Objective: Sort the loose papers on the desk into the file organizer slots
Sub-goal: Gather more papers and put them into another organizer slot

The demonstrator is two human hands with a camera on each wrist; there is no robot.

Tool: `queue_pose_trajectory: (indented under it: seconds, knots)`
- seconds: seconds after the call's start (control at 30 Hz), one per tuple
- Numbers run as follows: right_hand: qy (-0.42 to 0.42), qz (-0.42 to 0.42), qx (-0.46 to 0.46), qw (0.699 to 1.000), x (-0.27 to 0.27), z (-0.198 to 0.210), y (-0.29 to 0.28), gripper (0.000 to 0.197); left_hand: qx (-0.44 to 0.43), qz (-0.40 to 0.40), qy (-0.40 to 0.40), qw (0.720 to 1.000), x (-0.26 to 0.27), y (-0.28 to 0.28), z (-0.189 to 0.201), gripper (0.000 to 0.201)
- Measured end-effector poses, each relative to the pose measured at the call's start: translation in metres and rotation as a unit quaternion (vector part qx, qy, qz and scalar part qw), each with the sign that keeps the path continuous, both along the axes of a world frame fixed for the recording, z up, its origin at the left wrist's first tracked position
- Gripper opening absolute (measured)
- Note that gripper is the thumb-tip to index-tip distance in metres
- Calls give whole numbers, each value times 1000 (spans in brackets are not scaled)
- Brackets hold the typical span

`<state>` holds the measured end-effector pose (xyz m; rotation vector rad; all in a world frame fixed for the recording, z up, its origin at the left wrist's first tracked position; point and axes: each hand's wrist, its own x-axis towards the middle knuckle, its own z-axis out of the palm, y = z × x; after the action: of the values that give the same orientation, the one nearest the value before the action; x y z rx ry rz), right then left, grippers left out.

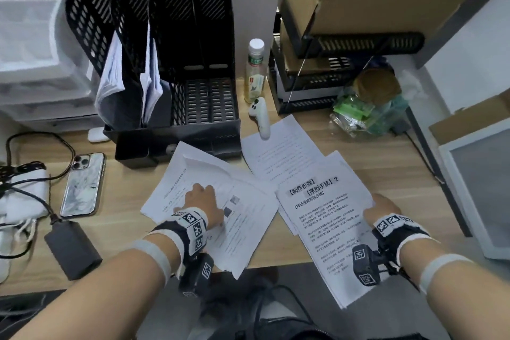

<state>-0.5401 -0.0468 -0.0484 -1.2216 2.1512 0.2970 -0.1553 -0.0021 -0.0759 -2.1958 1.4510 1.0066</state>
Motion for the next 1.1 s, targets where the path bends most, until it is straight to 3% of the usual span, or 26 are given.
queue_pose_trajectory:
  seconds: [0.07, 0.13, 0.23, 0.33, 0.37, 0.47, 0.53, 0.6, 0.73, 0.8, 0.83, 0.87, 0.97, 1.03, 1.1]
  knots:
    - [-49, -34, -48, 997, -4, 0, -3, 43, -47, 12, -8, 999, -8, -8, 3, 51]
    - [-118, -52, -109, 986, 1, 4, -6, 42, -131, 74, 119, 981, -21, -16, 7, 57]
    - [-225, -24, -135, 964, 20, 19, -11, 33, -137, 207, 357, 900, -44, -25, 21, 77]
    - [-316, -15, -120, 941, 39, 25, -15, 29, -68, 259, 505, 820, -61, -27, 31, 46]
    - [-325, -11, -110, 939, 43, 21, -17, 30, -57, 263, 529, 805, -64, -27, 33, 36]
    - [-328, -54, -98, 938, 44, -3, -27, 35, -80, 283, 495, 817, -60, -28, 28, 25]
    - [-233, -100, -114, 961, 30, -20, -34, 48, -106, 306, 459, 828, -50, -30, 22, 23]
    - [-129, -77, -76, 986, 17, -34, -37, 74, -123, 329, 431, 831, -36, -29, 16, 23]
    - [-43, -9, -30, 999, 16, -65, -46, 75, -154, 333, 376, 851, -12, -27, 10, 16]
    - [-46, 3, -7, 999, 4, -108, -59, 83, -166, 330, 359, 857, -4, -26, 12, 14]
    - [-46, 10, -3, 999, 5, -110, -63, 83, -169, 334, 354, 857, 0, -27, 13, 13]
    - [-33, 22, -10, 999, 9, -100, -62, 77, -171, 334, 352, 857, 2, -28, 14, 13]
    - [-29, 62, -14, 998, 31, -37, -45, 35, -174, 321, 342, 866, 10, -30, 12, 24]
    - [-65, 56, -46, 995, 34, -30, -40, 24, -174, 305, 341, 872, 13, -32, 11, 33]
    - [-119, 33, -93, 988, 31, -28, -38, 21, -175, 282, 347, 877, 6, -36, 21, 29]
